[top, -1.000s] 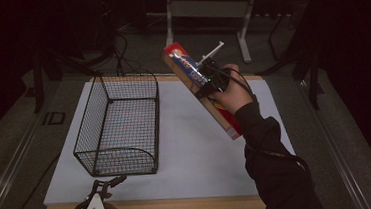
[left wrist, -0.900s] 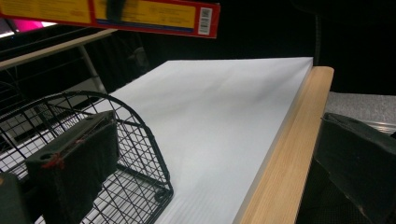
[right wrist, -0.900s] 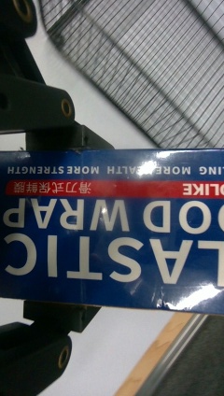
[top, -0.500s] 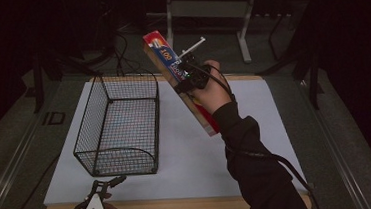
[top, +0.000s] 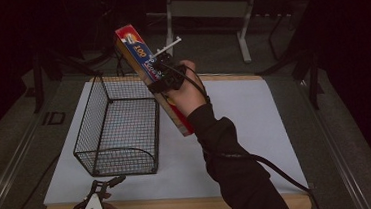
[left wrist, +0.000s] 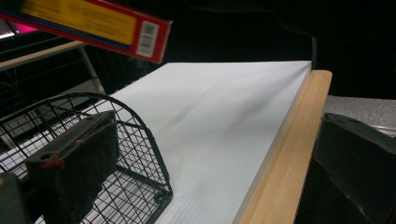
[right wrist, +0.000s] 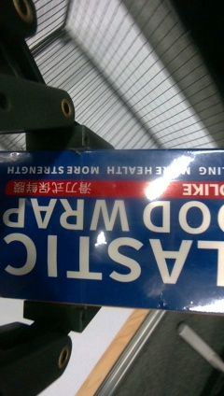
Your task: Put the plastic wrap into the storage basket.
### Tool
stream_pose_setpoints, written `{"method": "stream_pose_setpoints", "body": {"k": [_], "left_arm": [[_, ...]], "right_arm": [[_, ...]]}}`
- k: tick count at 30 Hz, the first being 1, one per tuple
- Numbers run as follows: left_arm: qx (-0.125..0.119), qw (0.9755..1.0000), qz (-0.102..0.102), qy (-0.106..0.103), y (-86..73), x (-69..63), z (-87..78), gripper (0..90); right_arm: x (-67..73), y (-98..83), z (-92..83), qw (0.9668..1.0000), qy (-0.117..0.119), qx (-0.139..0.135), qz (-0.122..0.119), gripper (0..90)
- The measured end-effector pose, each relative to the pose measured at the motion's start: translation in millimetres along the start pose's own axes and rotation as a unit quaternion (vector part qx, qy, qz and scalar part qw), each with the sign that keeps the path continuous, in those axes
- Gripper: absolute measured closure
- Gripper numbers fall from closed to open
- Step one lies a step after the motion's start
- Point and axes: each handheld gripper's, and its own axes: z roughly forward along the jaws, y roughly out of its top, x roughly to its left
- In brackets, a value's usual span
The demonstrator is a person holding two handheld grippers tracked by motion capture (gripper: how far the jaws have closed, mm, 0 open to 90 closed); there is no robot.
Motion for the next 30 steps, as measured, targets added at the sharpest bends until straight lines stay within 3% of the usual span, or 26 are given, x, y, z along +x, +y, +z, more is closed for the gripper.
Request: {"method": "stream_pose_setpoints", "body": {"k": [8,19,23,30], "left_arm": [[-0.002,1.0,0.0,-0.003,-0.3,0.2,-1.2,0.6],[-0.003,1.0,0.002,-0.005,-0.4,-0.2,-2.4,0.6],[-0.003,1.0,0.003,-0.007,-0.6,-0.3,-2.5,0.6],[0.0,1.0,0.007,-0.006,-0.7,0.0,-3.0,0.6]], "right_arm": [[22.8,16.4,6.7,0.9997,0.003,-0.02,-0.011,40.4],[54.4,32.0,27.3,0.9974,0.015,-0.07,0.006,40.4],[66.8,33.3,38.4,0.9966,0.026,-0.077,0.012,40.4],[88.2,20.4,60.1,0.993,0.048,-0.102,0.033,40.3]]}}
